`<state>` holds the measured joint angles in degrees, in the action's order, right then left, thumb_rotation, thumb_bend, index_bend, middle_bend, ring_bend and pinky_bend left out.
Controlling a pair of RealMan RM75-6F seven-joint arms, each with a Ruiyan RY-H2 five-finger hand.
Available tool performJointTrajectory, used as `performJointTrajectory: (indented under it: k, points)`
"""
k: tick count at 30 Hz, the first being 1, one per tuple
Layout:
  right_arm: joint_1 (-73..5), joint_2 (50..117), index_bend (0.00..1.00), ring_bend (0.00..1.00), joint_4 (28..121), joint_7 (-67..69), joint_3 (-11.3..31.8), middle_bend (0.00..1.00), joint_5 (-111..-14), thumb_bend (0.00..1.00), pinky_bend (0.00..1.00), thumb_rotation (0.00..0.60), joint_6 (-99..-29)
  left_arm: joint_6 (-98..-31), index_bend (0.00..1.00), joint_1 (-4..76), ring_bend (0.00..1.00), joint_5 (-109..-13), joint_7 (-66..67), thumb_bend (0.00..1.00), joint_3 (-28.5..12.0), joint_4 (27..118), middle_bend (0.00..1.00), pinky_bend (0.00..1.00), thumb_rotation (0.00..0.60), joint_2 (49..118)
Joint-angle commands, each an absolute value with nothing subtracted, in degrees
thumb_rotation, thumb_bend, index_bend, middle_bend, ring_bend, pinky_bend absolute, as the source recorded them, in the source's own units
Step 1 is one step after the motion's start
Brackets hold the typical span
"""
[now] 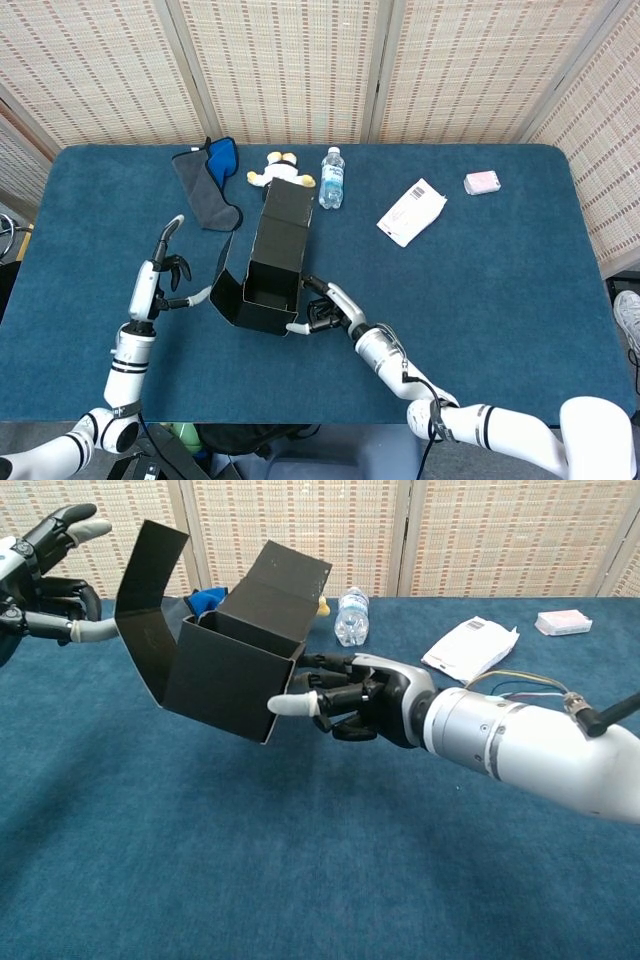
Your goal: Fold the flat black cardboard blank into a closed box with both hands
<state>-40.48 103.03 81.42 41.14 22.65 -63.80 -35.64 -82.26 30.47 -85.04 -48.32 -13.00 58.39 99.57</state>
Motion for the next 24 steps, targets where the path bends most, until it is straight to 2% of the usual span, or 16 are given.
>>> performJointTrajectory:
  k: [1,6,9,16,24]
  points:
    - [-40.8,102.9,0.35,0.74,81.4,40.5,22.5,0.40,-63.7,0.33,1.00,0.600,-35.7,-83.0,0.01,30.8,0.64,-85.7,-48.7,0.10,-13.2,57.4,0.00,0.82,0.600,100.0]
    - [-41.7,102.3,0.35,0.74,81.1,37.5,22.0,0.40,-63.1,0.33,1.00,0.600,-35.6,-84.4,0.17,32.1,0.69,-88.8,-47.5,0.09,-11.5,51.3,0.04,0.82,0.600,100.9]
    - [-42.5,102.3,0.35,0.75,80.5,35.1,21.5,0.40,-62.2,0.34,1.00,0.600,-35.7,-84.9,0.21,32.6,0.70,-90.9,-47.2,0.09,-9.5,46.8,0.07,0.82,0.600,101.8]
    - [-44.2,104.3,0.36,0.75,77.7,29.2,19.8,0.40,-59.9,0.34,1.00,0.600,-36.5,-85.6,0.24,32.8,0.71,-93.7,-48.2,0.09,-5.6,38.2,0.10,0.82,0.600,104.6]
    - [-45.5,108.0,0.36,0.75,74.2,23.0,18.6,0.40,-59.4,0.34,1.00,0.600,-39.7,-86.5,0.24,32.8,0.71,-93.6,-49.4,0.10,-4.7,33.0,0.11,0.82,0.600,107.6]
